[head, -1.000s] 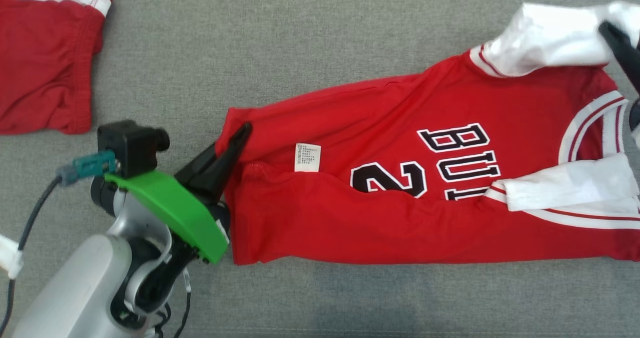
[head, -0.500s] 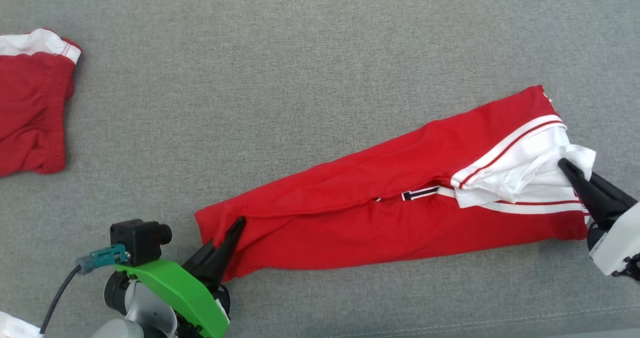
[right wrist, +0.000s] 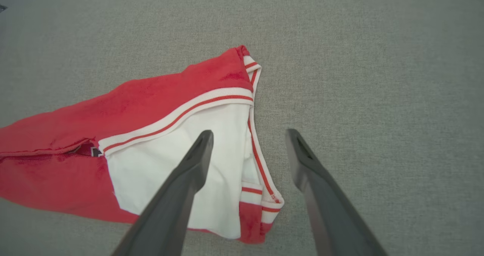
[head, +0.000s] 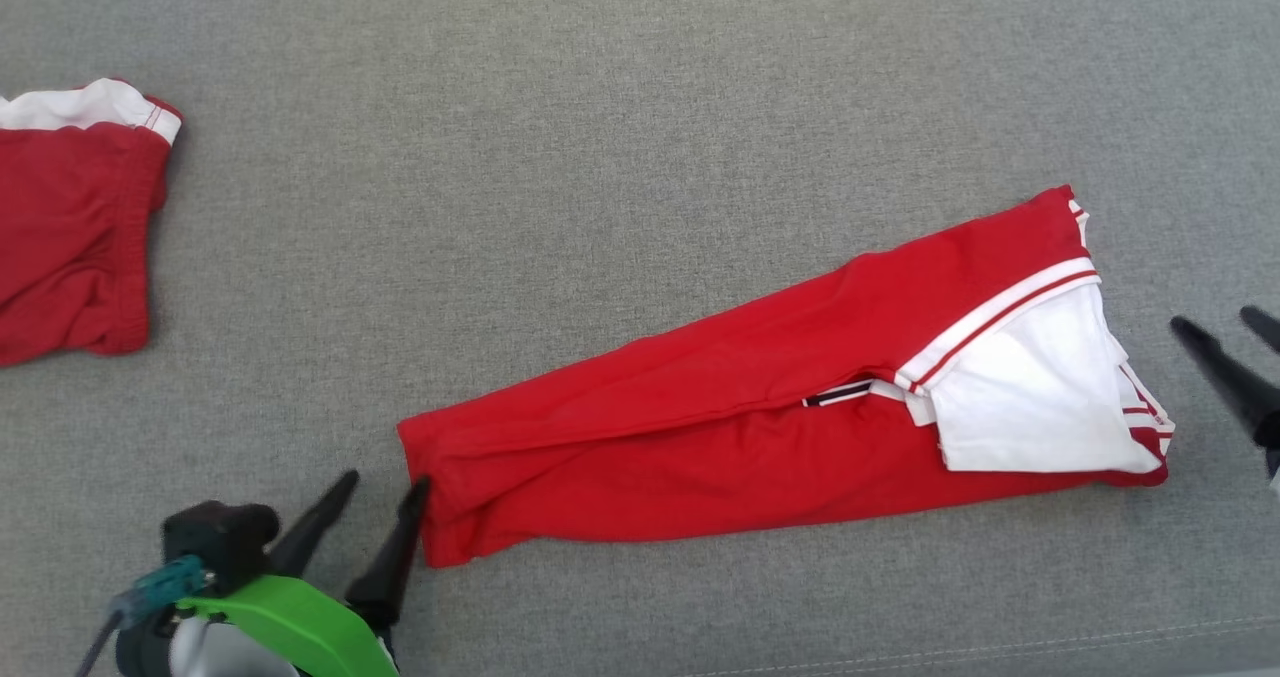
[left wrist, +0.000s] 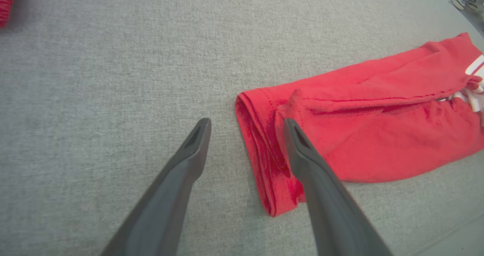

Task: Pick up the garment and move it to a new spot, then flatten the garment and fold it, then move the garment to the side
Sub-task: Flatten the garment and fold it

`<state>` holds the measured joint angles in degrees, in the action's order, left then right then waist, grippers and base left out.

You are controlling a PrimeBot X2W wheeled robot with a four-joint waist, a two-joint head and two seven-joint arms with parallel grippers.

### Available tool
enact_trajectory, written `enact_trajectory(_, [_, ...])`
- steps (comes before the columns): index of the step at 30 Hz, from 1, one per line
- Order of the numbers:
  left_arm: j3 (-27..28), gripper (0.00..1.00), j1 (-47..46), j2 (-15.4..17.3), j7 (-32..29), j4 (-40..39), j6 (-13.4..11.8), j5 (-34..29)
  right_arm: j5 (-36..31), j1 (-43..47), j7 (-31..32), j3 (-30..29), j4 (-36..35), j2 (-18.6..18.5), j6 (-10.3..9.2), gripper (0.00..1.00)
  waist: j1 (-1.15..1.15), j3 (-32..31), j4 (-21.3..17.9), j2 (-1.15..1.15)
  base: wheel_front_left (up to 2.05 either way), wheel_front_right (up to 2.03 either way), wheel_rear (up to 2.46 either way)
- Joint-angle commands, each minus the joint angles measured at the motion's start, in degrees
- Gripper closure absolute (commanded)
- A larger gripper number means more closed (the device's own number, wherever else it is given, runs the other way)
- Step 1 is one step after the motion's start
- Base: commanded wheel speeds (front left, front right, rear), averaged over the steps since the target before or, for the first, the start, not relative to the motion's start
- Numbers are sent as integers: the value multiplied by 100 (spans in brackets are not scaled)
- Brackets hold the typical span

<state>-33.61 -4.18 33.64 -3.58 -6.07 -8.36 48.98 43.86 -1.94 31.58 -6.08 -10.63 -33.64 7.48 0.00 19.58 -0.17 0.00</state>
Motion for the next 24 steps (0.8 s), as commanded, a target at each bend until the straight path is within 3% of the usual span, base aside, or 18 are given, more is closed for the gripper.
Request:
enact_trajectory(1, [264, 0, 112, 26, 302, -148, -271, -99, -10, -173, 150, -251, -120, -10, 1, 0, 0, 46, 12, 0, 0, 0, 0])
enact_trajectory(4, [651, 0, 196, 19, 961, -268, -661, -349, -157, -418, 557, -331, 5, 116, 2, 0, 0, 191, 117, 0, 0, 0, 0])
enact_trajectory(7, [761, 0, 82, -35, 1389, -262, -801, -612, -377, -705, 937, -228, 348, 175, 2, 0, 0, 323, 308, 0, 0, 0, 0])
enact_trajectory(14, [840, 0, -129, -300, 1768, -225, -668, -894, -749, -1079, 1342, -136, 1041, 340, 2, 0, 0, 484, 666, 0, 0, 0, 0])
enact_trajectory(16, [828, 0, -171, -348, 1844, -254, -435, -1019, -758, -1185, 1438, -91, 1225, 442, 2, 0, 0, 517, 747, 0, 0, 0, 0])
enact_trajectory(21, [1077, 0, -107, -662, 1887, -170, -126, -1218, -702, -1253, 1825, 13, 1760, 691, 2, 0, 0, 506, 921, 0, 0, 0, 0])
enact_trajectory(22, [1133, 0, -77, -722, 1876, -143, -72, -1260, -609, -1230, 1907, 31, 1847, 758, 4, 33, 0, 487, 949, 0, 0, 0, 0])
enact_trajectory(23, [1209, 0, -32, -789, 1877, -114, -22, -1293, -462, -1214, 2030, 62, 1925, 841, 8, 100, 0, 465, 968, 0, 0, 0, 0])
enact_trajectory(24, [1300, 0, 3, -866, 1878, -97, 17, -1326, -307, -1189, 2177, 107, 1971, 891, 22, 100, 0, 438, 982, 0, 0, 0, 0])
